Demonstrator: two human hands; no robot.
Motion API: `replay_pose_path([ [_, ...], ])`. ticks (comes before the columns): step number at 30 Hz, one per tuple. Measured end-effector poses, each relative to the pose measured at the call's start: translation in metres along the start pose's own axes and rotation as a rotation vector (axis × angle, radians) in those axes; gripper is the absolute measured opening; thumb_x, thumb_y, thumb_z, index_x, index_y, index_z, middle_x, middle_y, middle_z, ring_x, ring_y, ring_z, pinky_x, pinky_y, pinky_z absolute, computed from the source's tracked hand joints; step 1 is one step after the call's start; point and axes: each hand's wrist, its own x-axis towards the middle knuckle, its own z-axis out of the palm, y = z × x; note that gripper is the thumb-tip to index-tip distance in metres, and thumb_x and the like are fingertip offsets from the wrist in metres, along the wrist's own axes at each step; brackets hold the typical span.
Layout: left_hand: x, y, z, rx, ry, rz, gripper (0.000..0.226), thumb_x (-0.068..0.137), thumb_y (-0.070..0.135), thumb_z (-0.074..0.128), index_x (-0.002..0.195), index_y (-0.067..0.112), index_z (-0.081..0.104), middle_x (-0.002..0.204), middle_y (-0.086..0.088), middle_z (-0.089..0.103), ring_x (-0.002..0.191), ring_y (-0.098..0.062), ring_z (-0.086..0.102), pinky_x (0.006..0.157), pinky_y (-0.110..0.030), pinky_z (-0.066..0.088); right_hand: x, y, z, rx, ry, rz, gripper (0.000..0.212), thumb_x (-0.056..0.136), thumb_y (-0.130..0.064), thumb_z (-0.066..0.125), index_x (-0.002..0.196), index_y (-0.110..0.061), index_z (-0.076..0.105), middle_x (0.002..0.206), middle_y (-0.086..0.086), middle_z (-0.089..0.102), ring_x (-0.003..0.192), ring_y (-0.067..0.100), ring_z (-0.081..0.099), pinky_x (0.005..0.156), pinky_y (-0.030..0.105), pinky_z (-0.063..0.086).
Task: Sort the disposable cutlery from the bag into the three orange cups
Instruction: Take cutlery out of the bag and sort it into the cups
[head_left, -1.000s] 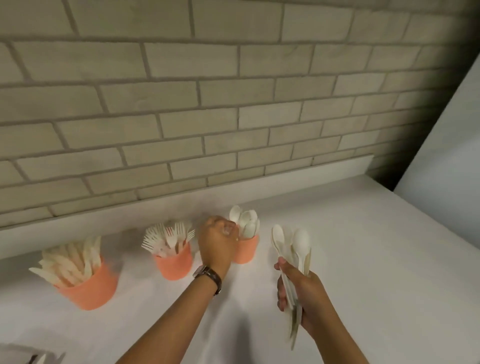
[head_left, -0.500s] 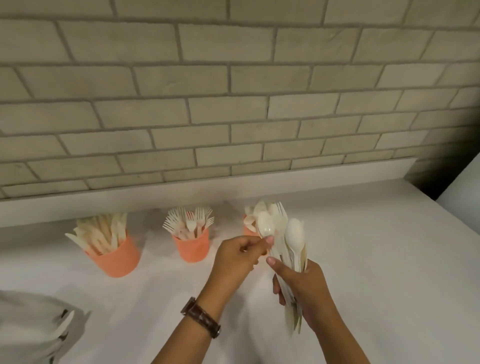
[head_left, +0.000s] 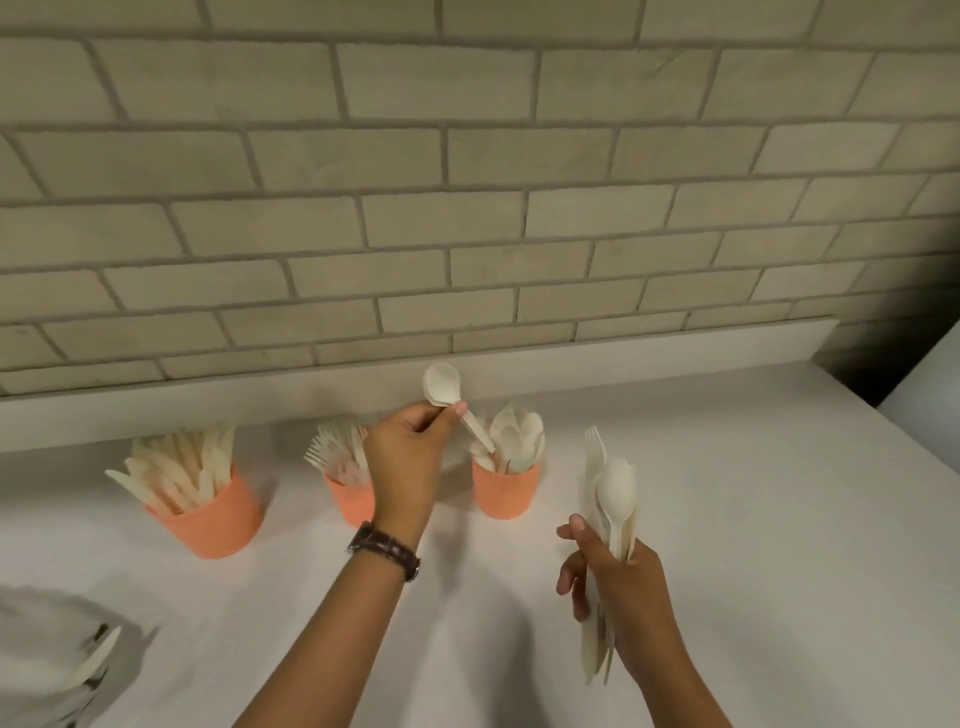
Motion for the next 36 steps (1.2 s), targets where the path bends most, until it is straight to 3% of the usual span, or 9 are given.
replay_pose_path([
  [4,-0.004,-0.032,0.039,0.205,-0.07,0.027,0.011,0.078,0.017,0.074,0.076,0.007,0.075,0.059,0.0,0.065,0.051,-0.004,0.05,0.048,-0.009,0.034,0.003,-0.003,-0.006,0.029,-0.026,-0.013,0.026,0.089,-0.029,0.06,0.088,-0.005,0.068,0.051,0.013,0.06,0.035,0.021,0.043,0.04,0.024,0.039],
  [8,-0.004,-0.058,0.06,0.638,-0.031,0.104,0.008,0.072,0.024,0.075,0.08,0.021,0.077,0.098,-0.003,0.062,0.094,-0.021,0.048,0.079,-0.026,0.028,0.006,-0.004,-0.006,0.056,-0.119,-0.005,0.028,0.085,-0.029,0.066,0.095,-0.003,0.065,0.052,0.012,0.061,0.033,0.02,0.042,0.04,0.022,0.038],
  [12,-0.006,-0.062,0.052,0.837,-0.104,0.056,0.021,0.074,0.033,0.072,0.094,0.028,0.074,0.114,0.0,0.053,0.107,-0.024,0.041,0.09,-0.033,0.022,0.004,-0.005,-0.004,0.153,-0.28,0.035,0.044,0.071,-0.039,0.071,0.098,-0.004,0.067,0.057,0.013,0.061,0.035,0.021,0.041,0.044,0.025,0.036],
  [14,-0.006,-0.056,0.041,0.738,-0.141,0.043,0.033,0.072,0.034,0.075,0.104,0.026,0.072,0.114,0.001,0.05,0.11,-0.023,0.041,0.095,-0.032,0.029,0.002,-0.005,-0.001,0.243,-0.364,0.058,0.039,0.074,-0.037,0.07,0.097,-0.005,0.069,0.055,0.013,0.057,0.034,0.019,0.039,0.042,0.024,0.035],
  [18,-0.023,-0.028,0.007,0.376,-0.155,0.047,0.037,0.076,0.017,0.076,0.112,0.021,0.067,0.108,0.003,0.044,0.094,-0.009,0.047,0.078,0.004,0.031,-0.001,-0.002,0.014,0.353,-0.456,0.09,0.035,0.078,-0.03,0.069,0.096,0.0,0.067,0.045,0.009,0.042,0.029,0.016,0.033,0.038,0.021,0.033],
  [21,-0.046,-0.008,-0.019,0.244,-0.216,-0.095,0.012,0.086,0.026,0.065,0.097,0.029,0.066,0.099,0.009,0.06,0.079,-0.005,0.054,0.068,-0.004,0.041,-0.005,-0.001,0.031,0.349,-0.502,0.082,0.035,0.075,-0.03,0.066,0.093,-0.001,0.068,0.043,0.008,0.036,0.029,0.017,0.032,0.038,0.021,0.033],
  [25,-0.064,0.007,-0.056,0.016,-0.409,-0.392,0.014,0.086,0.028,0.064,0.088,0.017,0.074,0.076,0.007,0.071,0.067,-0.003,0.065,0.062,-0.014,0.05,-0.011,0.0,0.057,0.245,-0.582,0.051,0.032,0.08,-0.032,0.07,0.088,-0.001,0.071,0.042,0.009,0.037,0.029,0.018,0.034,0.039,0.022,0.035],
  [28,-0.063,0.005,-0.08,-0.085,-0.304,-0.402,0.006,0.079,0.011,0.071,0.083,0.008,0.074,0.069,0.001,0.071,0.06,-0.006,0.066,0.059,-0.014,0.051,-0.017,0.0,0.078,0.146,-0.628,0.051,0.039,0.077,-0.034,0.064,0.092,0.001,0.07,0.043,0.01,0.042,0.031,0.018,0.035,0.039,0.021,0.036],
  [36,0.004,-0.006,-0.136,-0.269,0.221,-0.262,0.008,0.08,0.008,0.071,0.077,0.015,0.069,0.065,0.004,0.062,0.057,-0.006,0.053,0.064,-0.019,0.046,-0.02,0.006,0.101,0.149,-0.52,0.16,0.045,0.077,-0.037,0.062,0.099,0.001,0.067,0.046,0.008,0.044,0.033,0.017,0.036,0.038,0.022,0.034],
])
